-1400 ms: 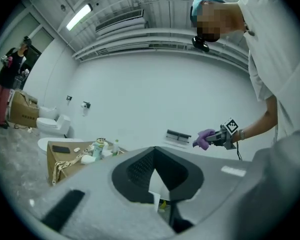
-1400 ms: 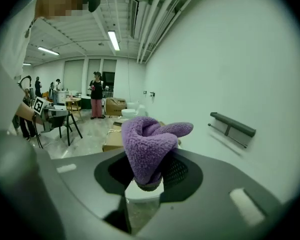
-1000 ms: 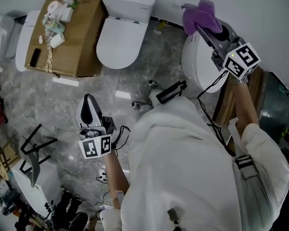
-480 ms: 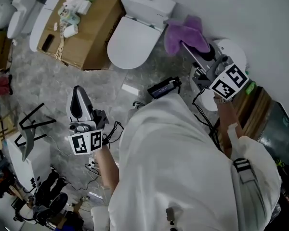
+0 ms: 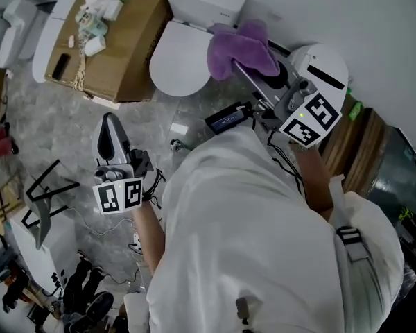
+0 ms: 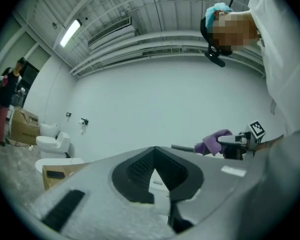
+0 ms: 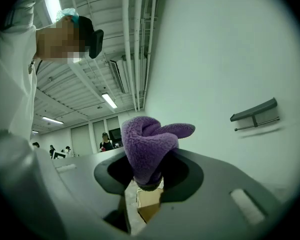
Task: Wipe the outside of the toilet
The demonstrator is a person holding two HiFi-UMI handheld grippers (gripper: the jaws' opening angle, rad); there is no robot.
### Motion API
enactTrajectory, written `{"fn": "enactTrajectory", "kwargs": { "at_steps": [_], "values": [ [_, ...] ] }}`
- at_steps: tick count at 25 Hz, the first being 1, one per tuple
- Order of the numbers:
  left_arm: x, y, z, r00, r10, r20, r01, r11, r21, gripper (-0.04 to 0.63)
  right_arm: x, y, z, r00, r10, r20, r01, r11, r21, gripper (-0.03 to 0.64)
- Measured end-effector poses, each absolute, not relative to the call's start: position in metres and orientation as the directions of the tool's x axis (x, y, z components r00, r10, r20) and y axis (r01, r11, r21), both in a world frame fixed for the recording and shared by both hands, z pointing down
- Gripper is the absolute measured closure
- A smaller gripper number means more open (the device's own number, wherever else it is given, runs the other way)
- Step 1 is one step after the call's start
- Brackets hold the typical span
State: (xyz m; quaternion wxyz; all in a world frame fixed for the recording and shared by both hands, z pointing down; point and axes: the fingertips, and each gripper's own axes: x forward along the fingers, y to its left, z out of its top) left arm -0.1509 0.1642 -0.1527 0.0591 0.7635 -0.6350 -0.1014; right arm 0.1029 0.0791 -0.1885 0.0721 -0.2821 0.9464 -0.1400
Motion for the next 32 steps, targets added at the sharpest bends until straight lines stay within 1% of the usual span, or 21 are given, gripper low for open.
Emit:
{"fn": "enactTrajectory", "kwargs": {
  "at_steps": [5, 10, 15, 20, 27, 32],
  "values": [
    [-0.199, 0.189, -0.149, 0.267, -0.962, -0.052, -0.942, -0.272, 0.195, 0.591, 0.055, 0.111, -0.188, -0.772, -0.634, -0.048, -0.583, 0.737, -0.342, 0.489],
    [-0.261, 0.215, -0.147, 0.258, -0.964, -0.069, -0.940, -0.267, 0.213, 0.591, -0.002, 0.144, -0.184, -0.755, -0.654, -0.045, -0.601, 0.719, -0.348, 0.489],
    [-0.294, 0.248, -0.142, 0.274, -0.957, -0.092, -0.932, -0.288, 0.221, 0.591, -0.036, 0.181, -0.183, -0.741, -0.669, -0.055, -0.625, 0.717, -0.309, 0.489],
    [-0.311, 0.280, -0.142, 0.298, -0.948, -0.114, -0.922, -0.316, 0.225, 0.591, -0.048, 0.220, -0.182, -0.709, -0.702, -0.064, -0.657, 0.691, -0.301, 0.490],
    [-0.307, 0.299, -0.142, 0.372, -0.919, -0.132, -0.892, -0.393, 0.225, 0.591, -0.052, 0.257, -0.182, -0.664, -0.746, -0.050, -0.710, 0.650, -0.271, 0.489],
    [-0.313, 0.312, -0.144, 0.381, -0.913, -0.148, -0.881, -0.407, 0.241, 0.591, -0.052, 0.280, -0.188, -0.643, -0.763, -0.057, -0.729, 0.633, -0.261, 0.489]
  ]
}}
